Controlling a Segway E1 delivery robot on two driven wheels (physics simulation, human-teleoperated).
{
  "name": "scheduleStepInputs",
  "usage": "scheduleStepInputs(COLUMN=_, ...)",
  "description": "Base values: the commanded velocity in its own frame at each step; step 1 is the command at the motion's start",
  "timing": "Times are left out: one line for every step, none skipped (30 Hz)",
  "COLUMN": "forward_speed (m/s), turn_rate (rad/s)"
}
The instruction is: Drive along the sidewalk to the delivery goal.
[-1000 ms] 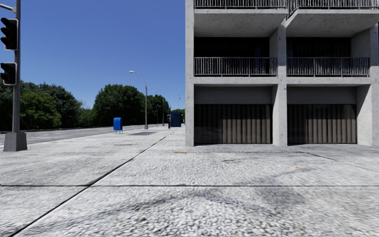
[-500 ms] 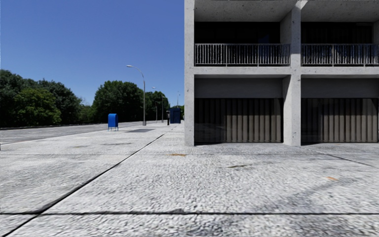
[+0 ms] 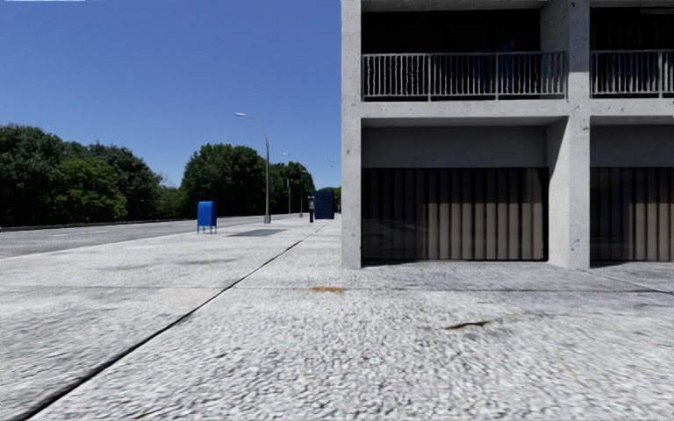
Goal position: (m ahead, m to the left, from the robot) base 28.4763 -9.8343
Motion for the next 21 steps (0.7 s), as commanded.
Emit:
scheduleStepInputs(forward_speed=1.58, turn_rate=0.23)
scheduleStepInputs(forward_speed=1.58, turn_rate=0.23)
scheduleStepInputs(forward_speed=1.58, turn_rate=0.23)
scheduleStepInputs(forward_speed=1.58, turn_rate=0.23)
scheduleStepInputs(forward_speed=1.58, turn_rate=0.23)
scheduleStepInputs(forward_speed=1.58, turn_rate=0.23)
scheduleStepInputs(forward_speed=1.58, turn_rate=0.24)
scheduleStepInputs(forward_speed=1.58, turn_rate=0.24)
scheduleStepInputs(forward_speed=1.58, turn_rate=0.24)
scheduleStepInputs(forward_speed=1.58, turn_rate=0.24)
scheduleStepInputs(forward_speed=1.58, turn_rate=0.24)
scheduleStepInputs(forward_speed=1.58, turn_rate=0.24)
scheduleStepInputs(forward_speed=1.58, turn_rate=0.25)
scheduleStepInputs(forward_speed=1.58, turn_rate=0.31)
scheduleStepInputs(forward_speed=1.58, turn_rate=0.35)
scheduleStepInputs(forward_speed=1.58, turn_rate=0.37)
scheduleStepInputs(forward_speed=1.58, turn_rate=0.38)
scheduleStepInputs(forward_speed=1.58, turn_rate=0.38)
scheduleStepInputs(forward_speed=1.58, turn_rate=0.38)
scheduleStepInputs(forward_speed=1.58, turn_rate=0.38)
scheduleStepInputs(forward_speed=1.58, turn_rate=0.38)
